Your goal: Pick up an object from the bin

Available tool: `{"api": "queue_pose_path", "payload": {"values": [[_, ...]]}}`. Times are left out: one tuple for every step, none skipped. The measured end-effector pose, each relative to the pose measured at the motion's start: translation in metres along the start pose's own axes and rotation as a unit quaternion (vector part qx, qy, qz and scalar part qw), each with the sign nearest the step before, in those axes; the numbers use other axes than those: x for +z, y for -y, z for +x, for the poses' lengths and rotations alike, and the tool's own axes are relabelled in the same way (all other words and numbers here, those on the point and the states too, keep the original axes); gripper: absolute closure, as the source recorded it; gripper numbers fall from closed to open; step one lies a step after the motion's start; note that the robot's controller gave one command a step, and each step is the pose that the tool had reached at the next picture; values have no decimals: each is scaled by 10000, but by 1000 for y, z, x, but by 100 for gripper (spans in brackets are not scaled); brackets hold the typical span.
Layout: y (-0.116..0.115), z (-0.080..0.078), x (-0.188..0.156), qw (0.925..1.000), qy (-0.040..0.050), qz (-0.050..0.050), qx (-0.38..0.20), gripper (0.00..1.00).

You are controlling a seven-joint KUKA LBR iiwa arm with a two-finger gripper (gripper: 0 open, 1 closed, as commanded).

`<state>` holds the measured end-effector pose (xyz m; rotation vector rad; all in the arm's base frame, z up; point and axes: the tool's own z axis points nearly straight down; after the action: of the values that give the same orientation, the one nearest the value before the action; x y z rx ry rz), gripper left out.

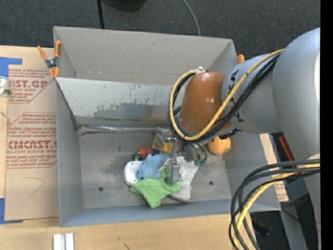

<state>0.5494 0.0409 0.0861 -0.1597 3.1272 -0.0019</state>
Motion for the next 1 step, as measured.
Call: {"api": "queue_pose_path", "payload": {"values": [[-14,2,4,9984,22,8,-568,0]]}}
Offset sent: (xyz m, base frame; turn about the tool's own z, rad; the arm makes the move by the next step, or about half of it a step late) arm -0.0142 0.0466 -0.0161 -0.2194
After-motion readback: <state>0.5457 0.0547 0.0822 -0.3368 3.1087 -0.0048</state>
